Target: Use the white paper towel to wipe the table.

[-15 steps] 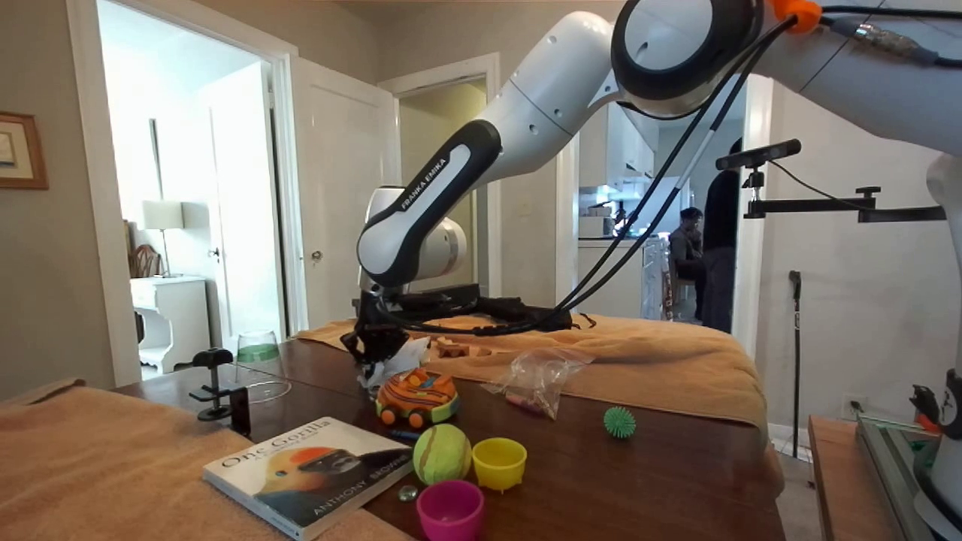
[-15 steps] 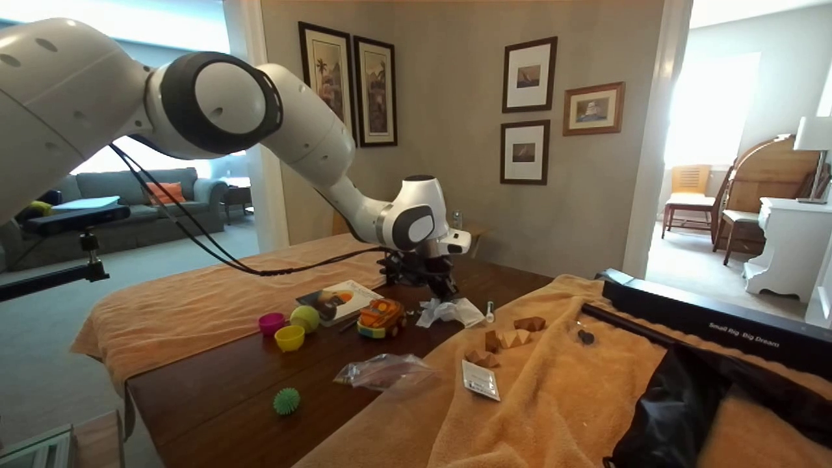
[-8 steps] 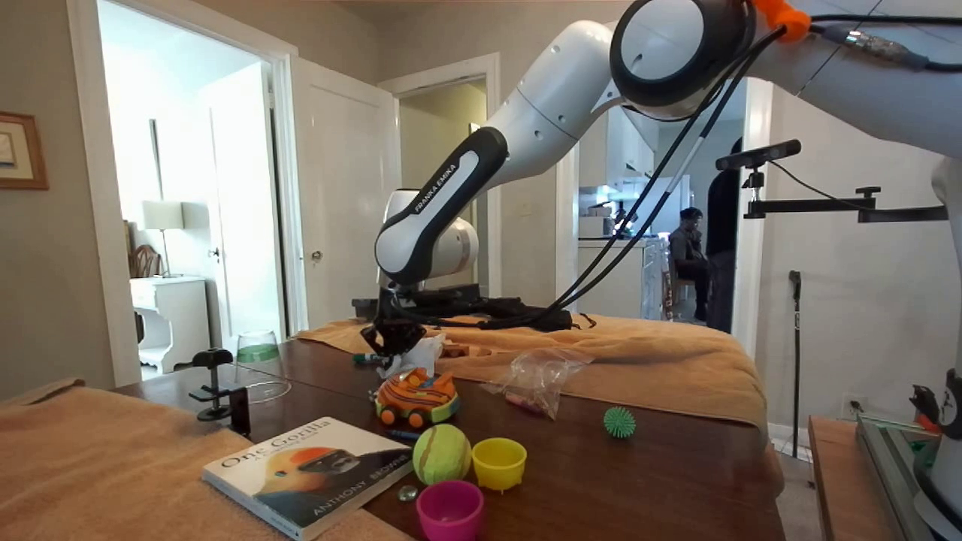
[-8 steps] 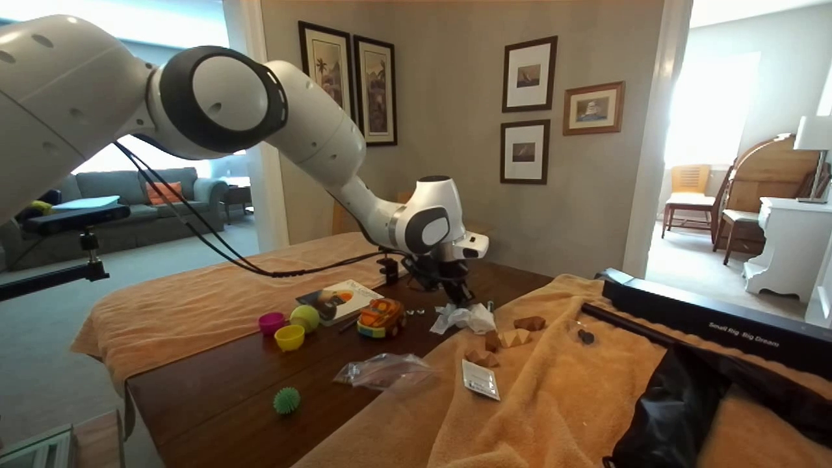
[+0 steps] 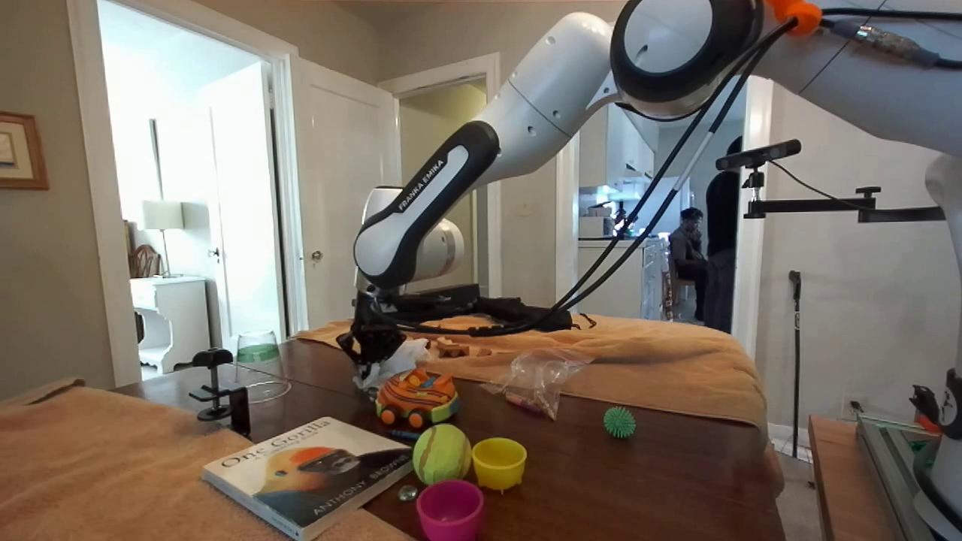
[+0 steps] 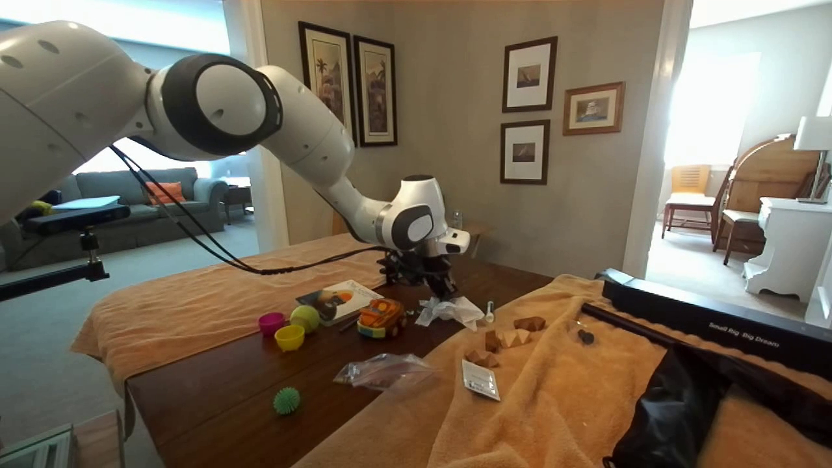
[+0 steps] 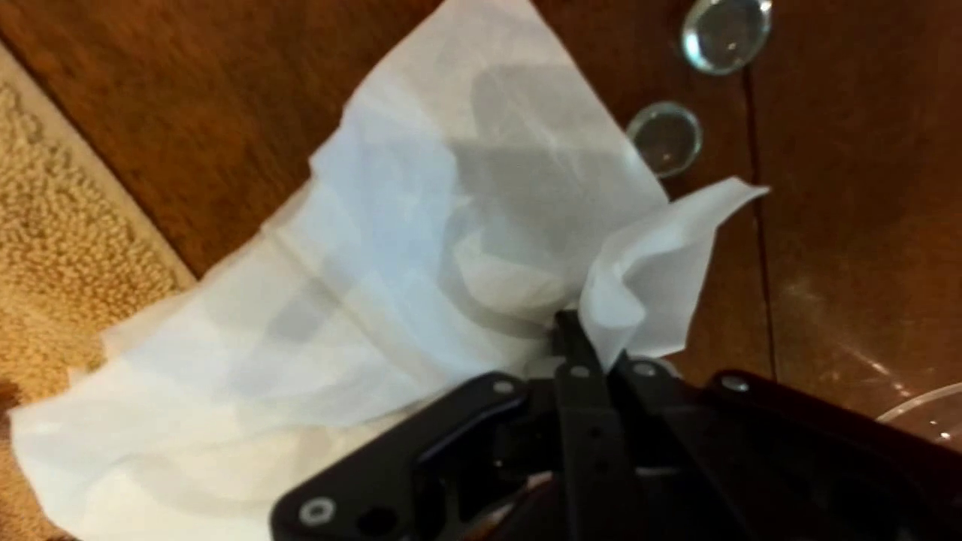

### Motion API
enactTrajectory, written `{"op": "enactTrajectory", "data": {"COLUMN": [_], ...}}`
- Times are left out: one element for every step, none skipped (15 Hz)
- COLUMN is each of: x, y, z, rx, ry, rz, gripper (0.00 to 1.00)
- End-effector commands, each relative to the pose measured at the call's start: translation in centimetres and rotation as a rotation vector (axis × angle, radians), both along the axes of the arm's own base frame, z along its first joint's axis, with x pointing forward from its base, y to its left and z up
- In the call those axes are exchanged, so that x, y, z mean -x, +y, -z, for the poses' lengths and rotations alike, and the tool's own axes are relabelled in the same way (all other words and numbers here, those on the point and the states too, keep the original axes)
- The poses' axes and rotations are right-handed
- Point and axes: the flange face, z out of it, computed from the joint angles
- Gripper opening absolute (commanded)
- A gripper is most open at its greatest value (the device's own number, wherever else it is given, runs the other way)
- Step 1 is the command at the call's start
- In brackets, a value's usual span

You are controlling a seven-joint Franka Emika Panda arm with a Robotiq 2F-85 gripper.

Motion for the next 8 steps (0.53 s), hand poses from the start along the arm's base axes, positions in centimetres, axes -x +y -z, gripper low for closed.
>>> {"op": "enactTrajectory", "data": {"x": [0.0,0.0,0.1,0.1,0.1,0.1,0.1,0.1], "y": [0.5,-0.1,-0.4,-1.1,-1.8,-2.6,-3.3,-4.2], "z": [2.2,2.0,1.9,1.7,1.6,1.3,1.2,1.0], "rx": [0.011,0.011,0.011,0.011,0.013,0.014,0.014,0.017], "ry": [0.032,0.029,0.035,0.034,0.031,0.028,0.028,0.022], "rz": [0.008,0.015,0.024,0.033,0.043,0.061,0.076,0.095], "gripper": [0.0,0.0,0.0,0.0,0.0,0.0,0.0,0.0]}}
